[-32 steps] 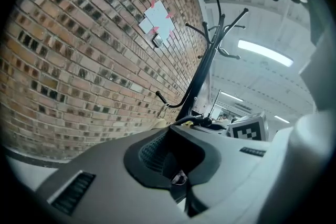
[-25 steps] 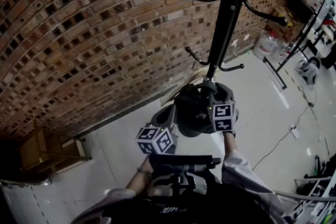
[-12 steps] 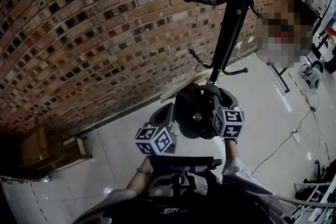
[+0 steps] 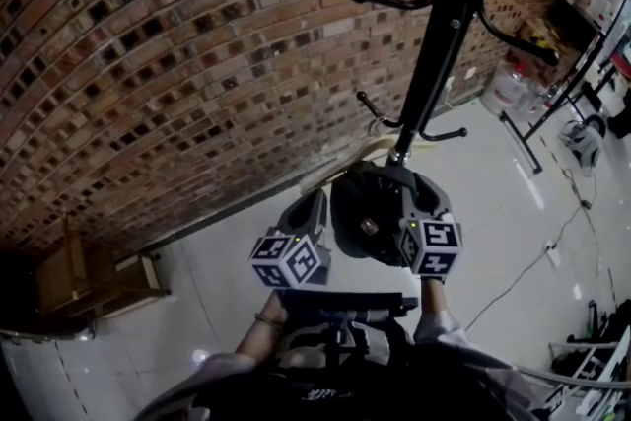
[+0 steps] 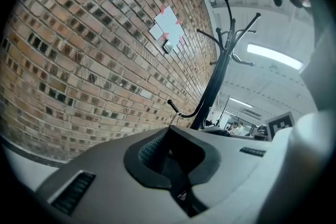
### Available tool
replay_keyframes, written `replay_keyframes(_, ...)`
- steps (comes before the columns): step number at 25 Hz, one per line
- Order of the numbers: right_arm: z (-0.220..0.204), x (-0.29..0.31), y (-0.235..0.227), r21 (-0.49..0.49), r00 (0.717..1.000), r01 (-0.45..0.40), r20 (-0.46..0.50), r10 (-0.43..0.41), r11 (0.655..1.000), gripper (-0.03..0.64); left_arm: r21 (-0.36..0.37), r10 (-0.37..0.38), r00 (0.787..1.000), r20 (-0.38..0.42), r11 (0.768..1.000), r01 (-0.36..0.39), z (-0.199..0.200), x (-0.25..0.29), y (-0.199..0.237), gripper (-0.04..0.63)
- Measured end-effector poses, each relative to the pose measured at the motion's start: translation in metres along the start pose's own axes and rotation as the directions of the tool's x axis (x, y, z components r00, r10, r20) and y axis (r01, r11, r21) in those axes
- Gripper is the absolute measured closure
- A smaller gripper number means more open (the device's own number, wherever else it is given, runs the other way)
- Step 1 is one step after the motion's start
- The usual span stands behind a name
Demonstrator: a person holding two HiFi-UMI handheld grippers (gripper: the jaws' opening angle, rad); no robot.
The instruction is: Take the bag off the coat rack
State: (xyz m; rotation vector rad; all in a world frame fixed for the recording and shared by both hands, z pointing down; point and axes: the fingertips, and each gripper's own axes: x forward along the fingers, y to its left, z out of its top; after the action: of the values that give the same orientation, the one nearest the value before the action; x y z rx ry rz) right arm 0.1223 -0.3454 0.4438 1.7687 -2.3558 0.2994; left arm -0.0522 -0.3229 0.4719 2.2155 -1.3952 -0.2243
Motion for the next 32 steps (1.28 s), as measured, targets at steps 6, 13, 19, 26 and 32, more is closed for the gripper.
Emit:
replay_keyframes(6,0.008,-0.017,0.01,-0.009,1.0,-0.019,-0.004,0.019,1.0,0.549,-0.021,-0.019,1.0,-0.009,1.0,0.019,-0.002,0.004,-0.002,0.597)
replay_keyframes(13,0.015,-0.035,0.018,0.004,1.0,-0.005,-0.001,0.005,1.0,0.549,-0.039,-0.033,0.999,-0.008,0.999,0.033,-0.003,0.007,-0.003,0.598)
replay_keyframes(19,-0.004,-0.043,0.035,0.009,0.997,-0.065,0.035,0.064,0.998,0.549,-0.048,-0.033,0.999,-0.002,0.998,0.033,-0.001,0.006,-0.001,0.598)
replay_keyframes(26,-0.049,-0.039,0.042,0.124,0.996,-0.076,-0.034,0.081,0.989,0.549,-0.055,-0.027,1.0,-0.002,0.998,0.027,0.0,0.002,0.003,0.597)
replay_keyframes(32,-0.055,-0.04,0.053,0.111,0.994,-0.092,-0.052,0.099,0.99,0.551,-0.059,-0.027,1.0,-0.012,0.998,0.027,-0.002,-0.001,0.003,0.597)
